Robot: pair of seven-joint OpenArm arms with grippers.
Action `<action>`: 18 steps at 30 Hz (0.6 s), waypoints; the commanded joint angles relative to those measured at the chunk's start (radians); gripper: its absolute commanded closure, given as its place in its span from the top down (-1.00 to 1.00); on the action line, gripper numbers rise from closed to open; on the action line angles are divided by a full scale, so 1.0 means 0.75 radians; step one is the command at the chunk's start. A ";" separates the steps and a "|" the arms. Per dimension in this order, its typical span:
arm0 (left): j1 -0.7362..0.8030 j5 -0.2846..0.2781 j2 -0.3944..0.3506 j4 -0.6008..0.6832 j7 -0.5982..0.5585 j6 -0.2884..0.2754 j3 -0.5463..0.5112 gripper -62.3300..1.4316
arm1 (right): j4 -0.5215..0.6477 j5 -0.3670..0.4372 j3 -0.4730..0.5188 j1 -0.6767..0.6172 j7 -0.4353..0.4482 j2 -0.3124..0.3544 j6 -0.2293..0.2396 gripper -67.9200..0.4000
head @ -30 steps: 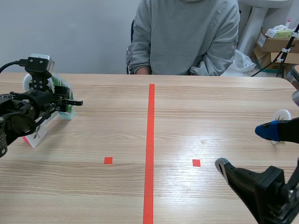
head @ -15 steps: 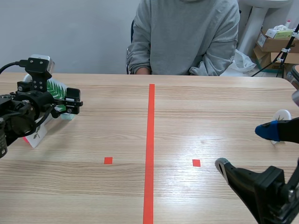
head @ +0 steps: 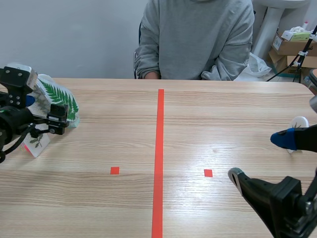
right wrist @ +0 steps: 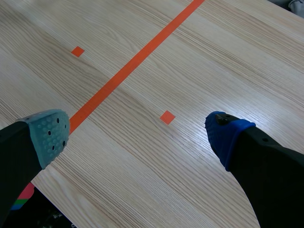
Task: Do the leaf sorting experiment
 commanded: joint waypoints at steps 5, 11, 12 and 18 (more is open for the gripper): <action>0.318 -0.046 -0.095 0.290 -0.007 0.008 -0.028 0.71 | -0.001 0.015 0.005 0.016 0.019 0.015 0.000 0.72; 0.761 -0.093 -0.149 0.721 -0.011 0.007 -0.032 0.71 | -0.001 0.015 0.005 0.016 0.020 0.017 0.000 0.72; 0.826 -0.093 -0.152 0.788 -0.012 0.004 -0.032 0.71 | -0.001 0.015 0.005 0.018 0.020 0.018 0.000 0.72; 1.116 -0.106 -0.174 1.133 -0.007 -0.015 -0.032 0.71 | -0.002 0.008 0.005 0.018 -0.009 0.019 0.000 0.72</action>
